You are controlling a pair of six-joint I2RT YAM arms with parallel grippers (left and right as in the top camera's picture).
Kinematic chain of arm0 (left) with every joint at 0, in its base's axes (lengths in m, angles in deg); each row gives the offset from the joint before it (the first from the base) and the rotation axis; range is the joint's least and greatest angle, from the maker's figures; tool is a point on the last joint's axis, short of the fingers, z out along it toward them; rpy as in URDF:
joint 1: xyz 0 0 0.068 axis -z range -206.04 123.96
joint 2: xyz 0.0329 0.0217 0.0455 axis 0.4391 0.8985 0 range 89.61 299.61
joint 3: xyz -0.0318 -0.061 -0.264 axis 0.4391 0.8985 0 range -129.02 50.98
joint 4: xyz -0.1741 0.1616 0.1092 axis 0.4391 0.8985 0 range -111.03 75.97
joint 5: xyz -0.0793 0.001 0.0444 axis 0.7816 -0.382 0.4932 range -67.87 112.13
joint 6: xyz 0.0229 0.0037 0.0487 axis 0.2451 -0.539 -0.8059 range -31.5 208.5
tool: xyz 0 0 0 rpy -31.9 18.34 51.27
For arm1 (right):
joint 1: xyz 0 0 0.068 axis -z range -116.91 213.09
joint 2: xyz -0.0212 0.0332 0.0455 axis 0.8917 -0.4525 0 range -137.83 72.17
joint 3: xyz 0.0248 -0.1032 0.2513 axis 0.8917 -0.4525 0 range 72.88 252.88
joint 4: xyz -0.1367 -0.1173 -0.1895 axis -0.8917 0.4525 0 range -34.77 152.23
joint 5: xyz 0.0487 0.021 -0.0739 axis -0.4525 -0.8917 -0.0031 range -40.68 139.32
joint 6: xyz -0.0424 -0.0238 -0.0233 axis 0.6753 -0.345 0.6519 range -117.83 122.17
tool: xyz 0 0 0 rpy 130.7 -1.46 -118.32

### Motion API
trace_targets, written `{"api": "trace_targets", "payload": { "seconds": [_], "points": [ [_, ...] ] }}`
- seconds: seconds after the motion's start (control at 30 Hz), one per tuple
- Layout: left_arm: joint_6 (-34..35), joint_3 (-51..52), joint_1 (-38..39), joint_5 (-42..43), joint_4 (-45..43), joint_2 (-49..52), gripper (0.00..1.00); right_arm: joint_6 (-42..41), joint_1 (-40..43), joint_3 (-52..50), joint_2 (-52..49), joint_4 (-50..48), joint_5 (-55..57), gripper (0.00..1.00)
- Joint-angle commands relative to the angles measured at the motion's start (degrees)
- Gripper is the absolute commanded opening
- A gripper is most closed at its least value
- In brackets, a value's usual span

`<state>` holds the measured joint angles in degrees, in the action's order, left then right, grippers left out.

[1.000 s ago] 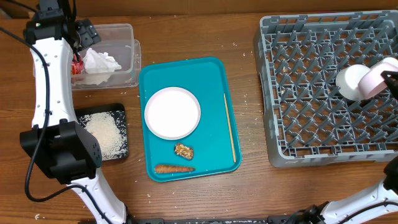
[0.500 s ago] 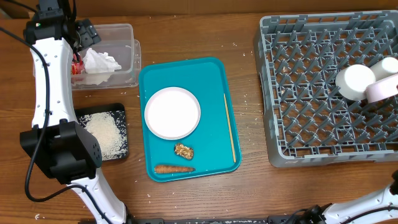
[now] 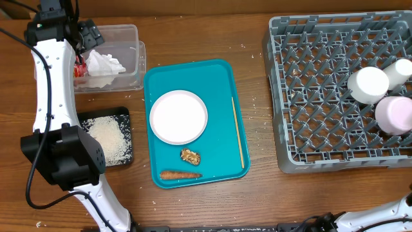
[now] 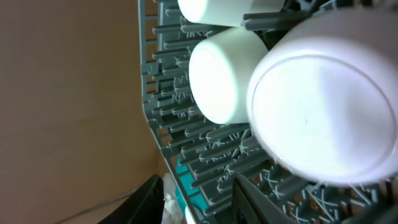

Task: Sort waste into correct bins and load items into the dishwasher
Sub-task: 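Lower the bowl into the rack beside the first bowl and release, then return the right gripper to the large white plate on the tray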

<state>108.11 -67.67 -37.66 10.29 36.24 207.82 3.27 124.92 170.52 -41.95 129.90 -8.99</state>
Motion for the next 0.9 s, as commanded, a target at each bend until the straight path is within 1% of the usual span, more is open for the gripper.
{"api": "trace_targets", "payload": {
  "seconds": [0.0,0.1,0.2,0.27,0.3,0.33,0.4,0.47,0.5,0.67,0.73,0.83,0.87],
  "points": [
    [1.2,0.1,0.0,-0.6,-0.1,0.2,1.0,-2.9,0.2,0.0,7.1,0.1,1.3,0.39],
    [1.2,0.1,0.0,-0.6,-0.1,0.2,1.0,-2.9,-0.1,0.0,11.4,0.7,1.3,0.39],
    [1.2,0.1,0.1,-0.6,-0.1,0.2,1.0,-2.6,-2.0,0.0,17.6,2.1,1.3,0.49],
    [1.2,0.1,0.1,-0.6,-0.1,0.2,1.0,-1.0,-5.4,0.0,22.4,4.1,1.3,0.63],
    [1.2,0.1,0.0,-0.6,-0.1,0.2,1.0,-0.7,-6.7,0.0,23.6,4.7,1.3,0.63],
    [1.2,0.1,0.0,-0.6,-0.1,0.2,1.0,-0.7,-10.7,0.0,26.3,5.4,1.3,0.69],
    [1.2,0.1,0.0,-0.6,-0.1,0.2,1.0,0.1,-15.6,0.0,28.3,5.4,1.3,0.8],
    [1.2,0.1,0.0,-0.6,-0.1,0.2,1.0,0.8,-22.3,0.0,29.8,5.1,1.6,0.97],
    [1.2,0.1,0.0,-0.6,-0.1,0.2,1.0,0.8,-25.6,0.0,30.1,4.8,1.7,1.0],
    [1.2,0.1,0.0,-0.6,-0.1,0.2,1.0,0.8,-44.6,-0.2,29.1,2.0,1.7,1.0],
    [1.2,0.1,0.0,-0.6,-0.1,0.2,1.0,0.8,-54.0,-0.2,27.6,-1.7,1.7,1.0],
    [1.2,0.1,0.0,-0.6,-0.1,0.2,1.0,0.1,-65.7,-0.2,25.1,-7.3,1.7,1.0],
    [1.2,0.1,0.0,-0.6,-0.1,0.2,1.0,0.1,-68.0,-0.2,24.5,-8.9,1.7,1.0]
  ]
}}
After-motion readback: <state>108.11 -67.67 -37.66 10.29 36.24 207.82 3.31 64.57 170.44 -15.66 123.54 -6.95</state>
